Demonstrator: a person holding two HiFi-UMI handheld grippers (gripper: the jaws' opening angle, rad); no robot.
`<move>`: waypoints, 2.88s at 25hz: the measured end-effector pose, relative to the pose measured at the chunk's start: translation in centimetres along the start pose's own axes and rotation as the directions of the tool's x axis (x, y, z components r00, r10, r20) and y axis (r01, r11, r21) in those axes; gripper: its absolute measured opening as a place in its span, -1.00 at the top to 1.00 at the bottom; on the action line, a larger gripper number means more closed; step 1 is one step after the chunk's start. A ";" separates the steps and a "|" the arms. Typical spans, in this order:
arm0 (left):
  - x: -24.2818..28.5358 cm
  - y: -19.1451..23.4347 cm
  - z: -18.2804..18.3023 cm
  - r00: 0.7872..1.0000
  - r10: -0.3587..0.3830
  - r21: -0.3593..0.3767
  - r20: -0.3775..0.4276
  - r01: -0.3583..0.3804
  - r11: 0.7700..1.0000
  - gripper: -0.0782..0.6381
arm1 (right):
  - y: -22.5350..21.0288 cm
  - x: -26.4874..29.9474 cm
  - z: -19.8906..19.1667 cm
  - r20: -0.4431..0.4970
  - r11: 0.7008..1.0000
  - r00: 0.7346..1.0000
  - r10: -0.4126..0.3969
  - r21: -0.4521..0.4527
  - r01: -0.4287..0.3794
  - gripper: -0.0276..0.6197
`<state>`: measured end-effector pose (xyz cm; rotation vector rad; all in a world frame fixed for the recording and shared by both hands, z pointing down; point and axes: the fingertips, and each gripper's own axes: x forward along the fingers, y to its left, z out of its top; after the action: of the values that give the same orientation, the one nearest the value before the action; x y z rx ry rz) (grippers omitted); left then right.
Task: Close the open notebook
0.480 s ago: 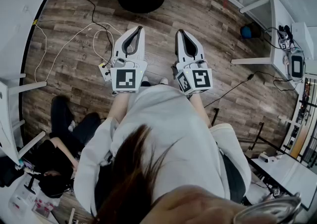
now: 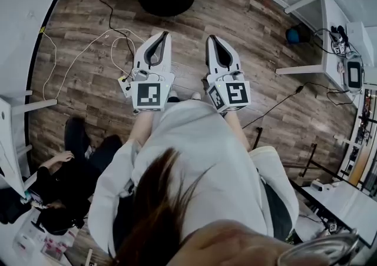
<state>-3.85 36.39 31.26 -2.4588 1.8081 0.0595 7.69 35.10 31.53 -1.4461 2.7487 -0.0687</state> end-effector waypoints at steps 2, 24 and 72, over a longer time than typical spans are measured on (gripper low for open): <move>0.0 0.0 0.0 1.000 -0.001 -0.007 0.000 0.001 1.000 0.73 | 0.0 0.0 0.0 -0.001 1.000 1.000 0.002 -0.003 -0.002 0.91; -0.8 0.1 0.3 0.999 -0.031 -0.041 0.008 0.031 0.999 0.73 | 0.2 -0.4 0.4 0.016 0.995 0.999 0.041 0.088 -0.042 0.91; 25.2 8.4 -4.9 0.978 0.175 -0.035 -0.116 -0.180 0.983 0.74 | -19.7 22.0 -1.8 -0.081 0.991 0.988 0.130 0.041 -0.127 0.91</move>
<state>-4.45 9.47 33.59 -2.3673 2.0920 -0.0271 11.30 5.86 34.24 -1.2829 2.8842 -0.1779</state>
